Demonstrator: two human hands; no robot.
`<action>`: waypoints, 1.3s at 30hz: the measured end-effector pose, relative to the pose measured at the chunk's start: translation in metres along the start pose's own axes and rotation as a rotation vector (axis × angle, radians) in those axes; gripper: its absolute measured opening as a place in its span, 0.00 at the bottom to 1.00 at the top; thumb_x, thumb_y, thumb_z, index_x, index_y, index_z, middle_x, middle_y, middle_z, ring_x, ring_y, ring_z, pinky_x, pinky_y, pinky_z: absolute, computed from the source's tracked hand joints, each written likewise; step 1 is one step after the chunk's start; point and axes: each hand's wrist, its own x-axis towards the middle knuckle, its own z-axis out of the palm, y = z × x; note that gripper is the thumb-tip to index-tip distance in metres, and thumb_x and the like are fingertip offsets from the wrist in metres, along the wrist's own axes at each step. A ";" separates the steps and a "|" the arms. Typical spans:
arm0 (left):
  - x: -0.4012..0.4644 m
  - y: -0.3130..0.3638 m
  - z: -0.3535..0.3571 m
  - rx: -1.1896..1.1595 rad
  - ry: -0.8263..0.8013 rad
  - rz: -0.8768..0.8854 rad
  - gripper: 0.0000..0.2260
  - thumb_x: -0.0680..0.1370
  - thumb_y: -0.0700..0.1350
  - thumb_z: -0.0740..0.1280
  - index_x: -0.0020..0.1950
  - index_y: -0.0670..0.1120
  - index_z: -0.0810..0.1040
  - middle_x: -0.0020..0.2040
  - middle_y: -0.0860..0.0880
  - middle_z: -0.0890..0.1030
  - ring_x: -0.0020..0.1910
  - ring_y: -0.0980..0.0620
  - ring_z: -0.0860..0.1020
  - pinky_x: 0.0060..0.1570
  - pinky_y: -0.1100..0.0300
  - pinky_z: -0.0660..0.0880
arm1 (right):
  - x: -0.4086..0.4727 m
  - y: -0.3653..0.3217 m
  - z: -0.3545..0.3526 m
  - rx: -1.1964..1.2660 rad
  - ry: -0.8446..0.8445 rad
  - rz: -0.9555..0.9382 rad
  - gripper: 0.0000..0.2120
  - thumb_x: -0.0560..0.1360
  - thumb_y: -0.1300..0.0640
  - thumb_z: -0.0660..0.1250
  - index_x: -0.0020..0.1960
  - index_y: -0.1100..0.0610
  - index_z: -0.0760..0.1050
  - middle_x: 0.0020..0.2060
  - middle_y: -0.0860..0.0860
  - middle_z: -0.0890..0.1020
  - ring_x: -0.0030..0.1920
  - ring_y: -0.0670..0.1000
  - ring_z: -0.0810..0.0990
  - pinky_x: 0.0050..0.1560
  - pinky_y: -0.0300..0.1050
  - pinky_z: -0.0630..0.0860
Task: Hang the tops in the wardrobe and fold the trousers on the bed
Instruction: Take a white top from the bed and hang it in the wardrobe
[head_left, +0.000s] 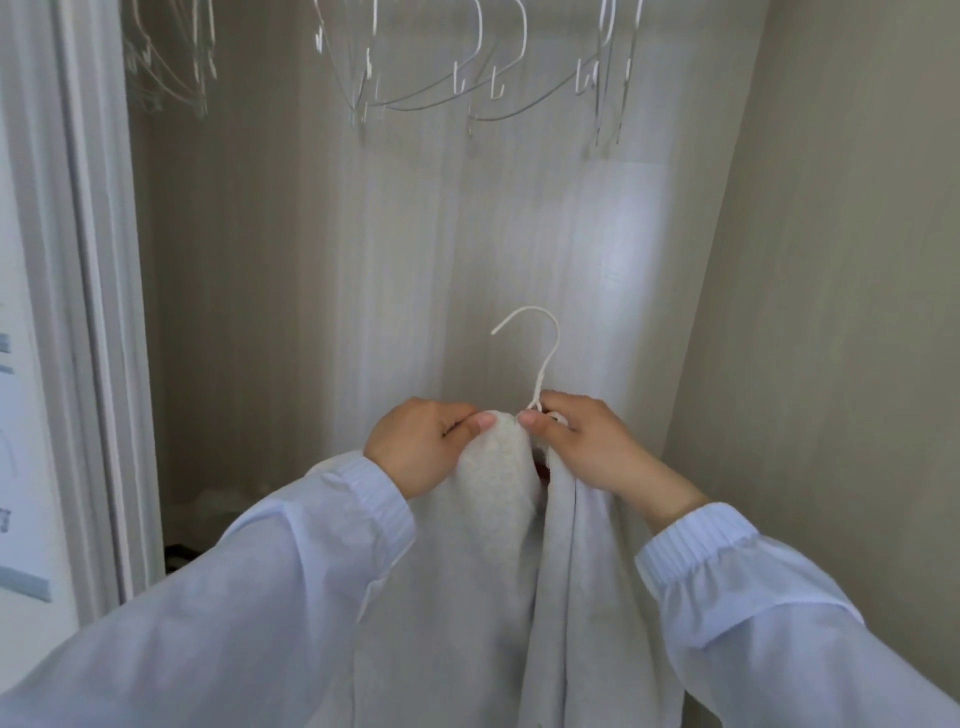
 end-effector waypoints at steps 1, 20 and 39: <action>0.000 0.000 -0.002 0.024 0.008 0.011 0.20 0.79 0.59 0.55 0.29 0.53 0.66 0.27 0.54 0.71 0.33 0.51 0.71 0.36 0.58 0.66 | 0.001 -0.002 -0.004 0.021 -0.066 0.009 0.12 0.77 0.52 0.63 0.34 0.46 0.73 0.29 0.42 0.77 0.35 0.40 0.74 0.43 0.38 0.69; 0.035 -0.028 -0.086 -0.295 -0.035 -0.161 0.15 0.81 0.48 0.60 0.39 0.47 0.81 0.36 0.53 0.81 0.38 0.57 0.76 0.43 0.69 0.70 | 0.015 -0.035 -0.072 -0.288 -0.253 0.087 0.15 0.78 0.56 0.61 0.33 0.48 0.73 0.29 0.44 0.74 0.33 0.45 0.72 0.39 0.36 0.69; 0.023 -0.064 -0.094 -0.261 -0.095 -0.441 0.11 0.82 0.45 0.57 0.51 0.43 0.78 0.47 0.45 0.80 0.45 0.50 0.74 0.44 0.63 0.67 | 0.007 -0.022 -0.099 0.013 0.316 0.114 0.16 0.78 0.55 0.63 0.31 0.49 0.74 0.25 0.49 0.68 0.24 0.43 0.65 0.28 0.36 0.63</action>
